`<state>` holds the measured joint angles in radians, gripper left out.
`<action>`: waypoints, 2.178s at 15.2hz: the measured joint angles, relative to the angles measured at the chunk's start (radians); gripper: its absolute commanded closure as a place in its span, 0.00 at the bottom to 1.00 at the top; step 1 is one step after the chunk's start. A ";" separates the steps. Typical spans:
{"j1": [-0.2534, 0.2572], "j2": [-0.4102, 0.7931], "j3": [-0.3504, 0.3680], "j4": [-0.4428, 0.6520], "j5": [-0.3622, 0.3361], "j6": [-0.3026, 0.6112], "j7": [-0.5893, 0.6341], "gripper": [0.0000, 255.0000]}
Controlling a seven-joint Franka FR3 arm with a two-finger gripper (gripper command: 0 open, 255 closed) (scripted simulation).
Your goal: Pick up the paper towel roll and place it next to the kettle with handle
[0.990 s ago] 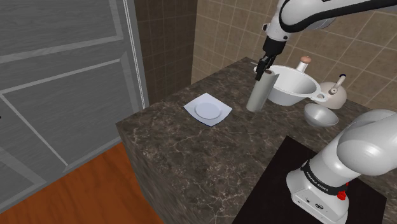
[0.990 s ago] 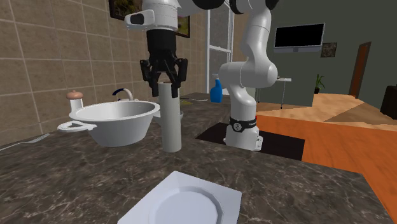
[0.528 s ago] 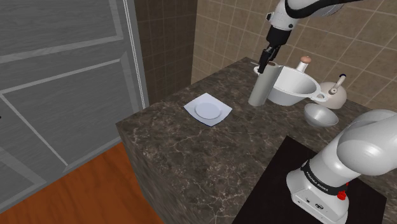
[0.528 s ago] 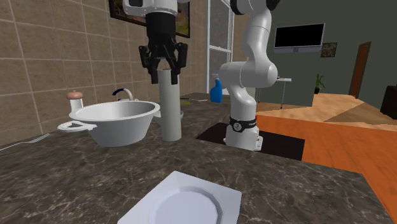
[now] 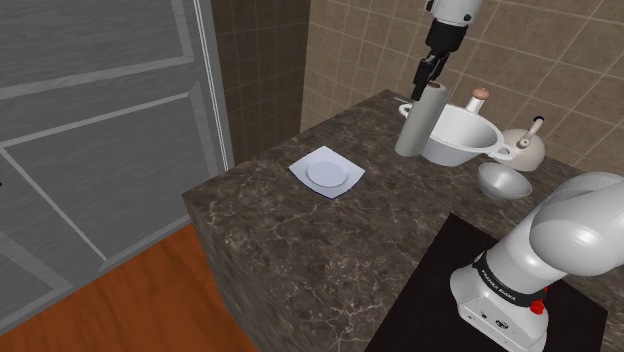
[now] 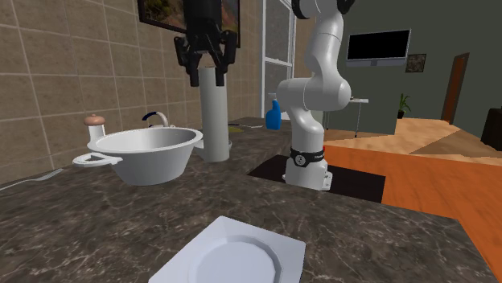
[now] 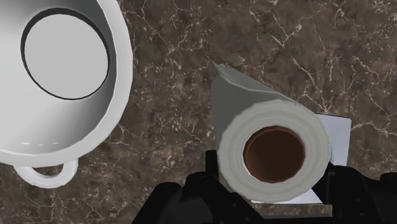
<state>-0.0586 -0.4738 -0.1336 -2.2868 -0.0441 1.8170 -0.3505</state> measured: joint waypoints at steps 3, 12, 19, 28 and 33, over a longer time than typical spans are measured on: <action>0.001 0.005 0.002 0.045 0.002 -0.041 0.001 1.00; 0.002 0.010 0.004 0.170 0.004 -0.160 -0.002 1.00; 0.004 0.030 0.005 0.283 0.007 -0.253 -0.004 1.00; 0.008 0.070 0.008 0.442 0.013 -0.373 -0.003 1.00; -0.014 0.031 -0.036 0.430 -0.011 -0.397 -0.066 1.00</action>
<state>-0.0723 -0.4430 -0.1692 -1.8571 -0.0553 1.4199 -0.4167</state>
